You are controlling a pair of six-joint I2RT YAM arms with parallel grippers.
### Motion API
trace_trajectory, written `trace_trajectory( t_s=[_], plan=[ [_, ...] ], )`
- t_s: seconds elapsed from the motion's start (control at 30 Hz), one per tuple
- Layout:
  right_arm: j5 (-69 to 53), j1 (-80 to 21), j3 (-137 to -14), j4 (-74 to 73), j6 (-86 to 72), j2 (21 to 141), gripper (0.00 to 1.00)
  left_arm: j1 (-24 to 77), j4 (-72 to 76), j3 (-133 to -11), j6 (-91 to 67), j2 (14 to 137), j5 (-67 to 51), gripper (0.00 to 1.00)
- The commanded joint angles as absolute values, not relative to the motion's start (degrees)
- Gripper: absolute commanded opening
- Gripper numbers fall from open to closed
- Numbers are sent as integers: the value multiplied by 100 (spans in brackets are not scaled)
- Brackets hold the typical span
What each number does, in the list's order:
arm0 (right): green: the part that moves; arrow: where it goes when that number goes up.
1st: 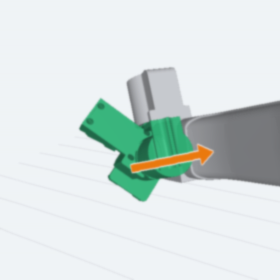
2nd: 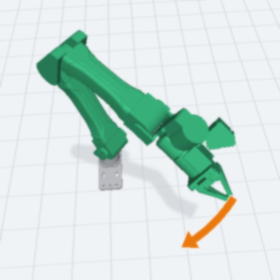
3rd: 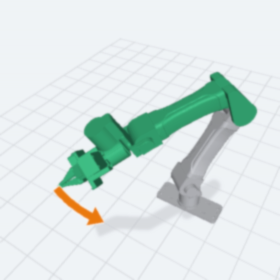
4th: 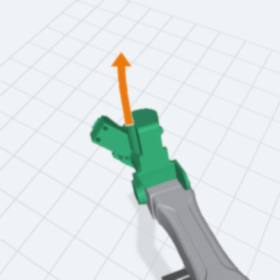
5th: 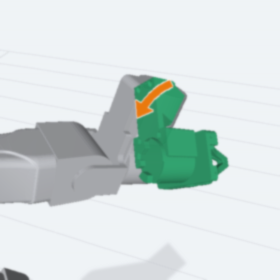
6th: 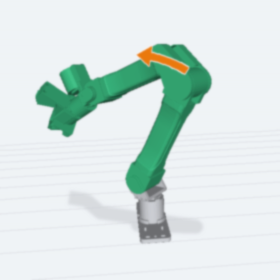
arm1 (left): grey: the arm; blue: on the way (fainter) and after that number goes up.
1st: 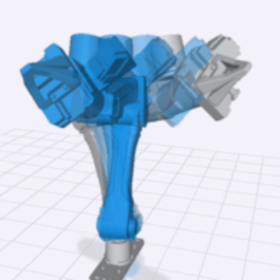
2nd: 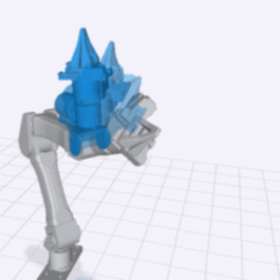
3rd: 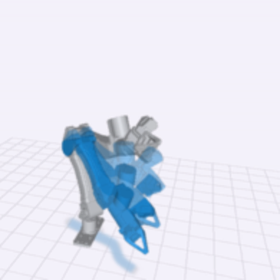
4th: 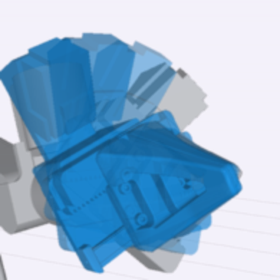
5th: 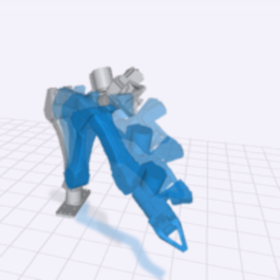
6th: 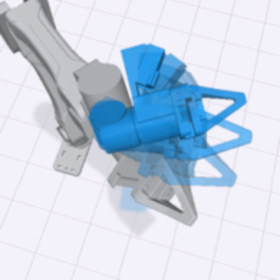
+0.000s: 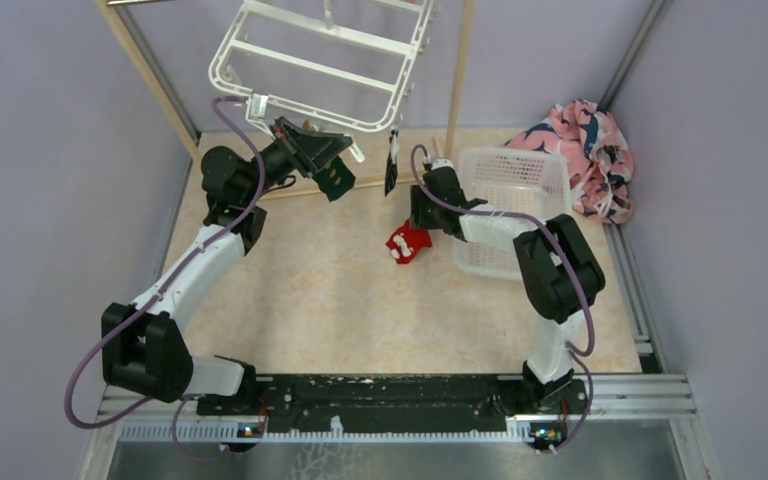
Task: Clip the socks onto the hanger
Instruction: Place the sock at the center of the board, then pick up the sock at the center of the board.
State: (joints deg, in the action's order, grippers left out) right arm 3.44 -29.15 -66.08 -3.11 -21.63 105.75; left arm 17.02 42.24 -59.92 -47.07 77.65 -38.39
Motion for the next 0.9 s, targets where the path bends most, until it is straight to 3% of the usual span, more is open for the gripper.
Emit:
trace_trajectory(
  t_s=[0.0,0.2,0.47,0.87],
  plan=[
    [1531,-3125,-6606,-53,-1836,9837,59,1758,4161,-6022,-4652,7734,-3909,0],
    [1876,-3700,-6517,208,-1270,9601,60,1774,4179,-6010,-4664,7753,-3911,0],
    [1420,-4183,-6298,285,-946,9906,44,1775,4183,-5981,-4635,7738,-3883,0],
    [956,-4341,-5963,425,-1029,10237,45,1775,4243,-5917,-4659,7761,-3884,0]
  ],
)
